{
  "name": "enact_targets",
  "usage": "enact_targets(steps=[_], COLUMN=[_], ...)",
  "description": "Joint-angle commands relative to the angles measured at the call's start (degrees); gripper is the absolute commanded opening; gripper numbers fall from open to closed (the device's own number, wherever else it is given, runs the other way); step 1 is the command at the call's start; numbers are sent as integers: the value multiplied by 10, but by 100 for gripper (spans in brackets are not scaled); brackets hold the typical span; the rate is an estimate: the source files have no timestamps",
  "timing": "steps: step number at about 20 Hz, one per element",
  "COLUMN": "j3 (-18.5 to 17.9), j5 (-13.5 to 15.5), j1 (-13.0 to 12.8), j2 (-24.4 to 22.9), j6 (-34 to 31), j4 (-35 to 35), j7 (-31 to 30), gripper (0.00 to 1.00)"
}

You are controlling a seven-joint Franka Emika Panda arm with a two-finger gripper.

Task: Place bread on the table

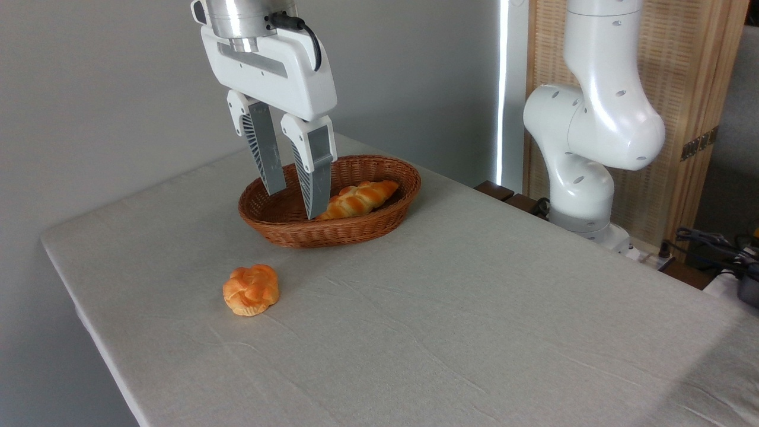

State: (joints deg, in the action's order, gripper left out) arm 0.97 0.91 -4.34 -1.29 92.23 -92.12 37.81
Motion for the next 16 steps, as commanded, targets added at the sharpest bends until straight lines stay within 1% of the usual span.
enact_targets(steps=[1,16], j3=[0,1], j5=[-4,-4], j1=[3,3], j2=[-2,-2], j6=[-4,-3], j4=[2,-4], j7=[-2,-2], gripper=[100,100])
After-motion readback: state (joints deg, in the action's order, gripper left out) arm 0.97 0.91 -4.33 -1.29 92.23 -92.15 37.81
